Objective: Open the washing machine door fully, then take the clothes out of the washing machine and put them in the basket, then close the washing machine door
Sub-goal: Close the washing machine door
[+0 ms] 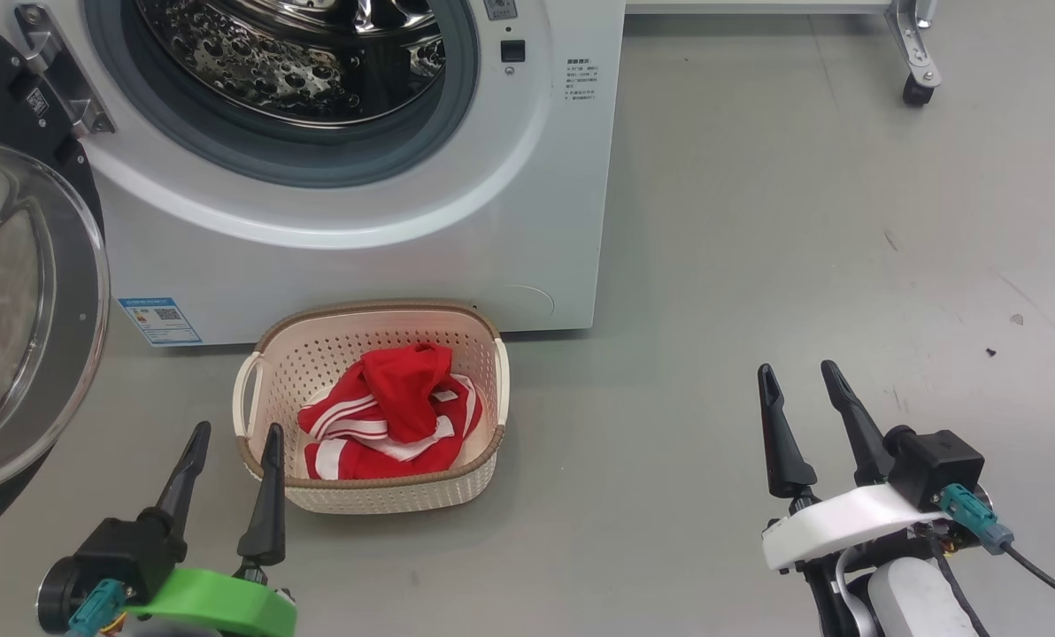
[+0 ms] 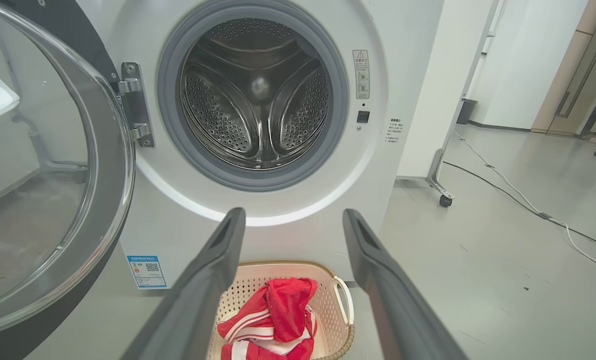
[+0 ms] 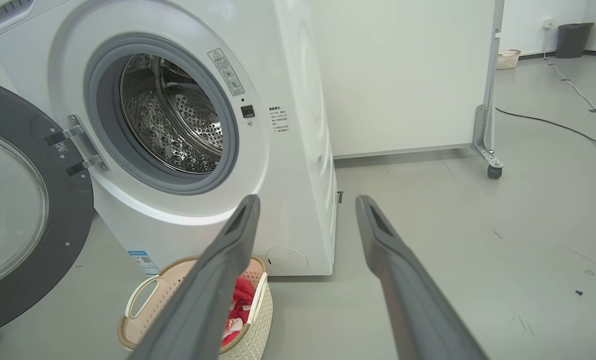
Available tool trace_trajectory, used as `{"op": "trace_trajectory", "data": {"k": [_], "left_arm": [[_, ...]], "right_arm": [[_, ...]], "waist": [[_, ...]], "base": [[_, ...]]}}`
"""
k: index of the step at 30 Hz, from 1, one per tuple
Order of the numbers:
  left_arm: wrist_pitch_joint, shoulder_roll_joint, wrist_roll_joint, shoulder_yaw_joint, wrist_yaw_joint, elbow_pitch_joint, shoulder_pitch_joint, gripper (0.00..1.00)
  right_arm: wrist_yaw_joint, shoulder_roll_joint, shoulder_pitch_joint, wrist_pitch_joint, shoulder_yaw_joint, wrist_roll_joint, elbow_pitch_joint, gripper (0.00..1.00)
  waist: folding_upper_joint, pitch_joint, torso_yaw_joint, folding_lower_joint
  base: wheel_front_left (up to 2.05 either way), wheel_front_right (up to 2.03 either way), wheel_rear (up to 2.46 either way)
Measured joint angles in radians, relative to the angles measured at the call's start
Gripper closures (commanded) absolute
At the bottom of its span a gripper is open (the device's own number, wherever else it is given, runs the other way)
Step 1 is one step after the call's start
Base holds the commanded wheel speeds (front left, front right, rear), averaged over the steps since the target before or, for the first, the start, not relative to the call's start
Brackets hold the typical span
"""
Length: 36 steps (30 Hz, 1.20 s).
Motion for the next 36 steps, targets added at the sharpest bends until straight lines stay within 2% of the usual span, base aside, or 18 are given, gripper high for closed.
{"op": "trace_trajectory", "data": {"k": [8, 15, 36], "left_arm": [[0.0, 0.0, 0.001, -0.008, 0.0, 0.001, 0.0, 0.0], [0.0, -0.001, 0.001, -0.021, 0.0, 0.005, -0.001, 0.0], [0.0, -0.003, 0.001, -0.025, 0.0, 0.028, -0.001, 0.0]], "right_arm": [[0.0, 0.0, 0.0, 0.0, -0.012, 0.0, 0.0, 0.0], [-0.001, 0.0, 0.0, 0.0, -0.021, -0.001, -0.001, 0.0], [0.008, 0.0, 0.002, 0.0, -0.018, -0.01, 0.008, 0.0]], "waist": [[0.0, -0.001, 0.007, 0.0001], [0.0, 0.003, 0.045, 0.0001], [0.0, -0.003, 0.272, 0.0001]], "base": [[0.0, 0.0, 0.0], [0.0, 0.0, 0.0], [0.0, 0.0, 0.0]]}}
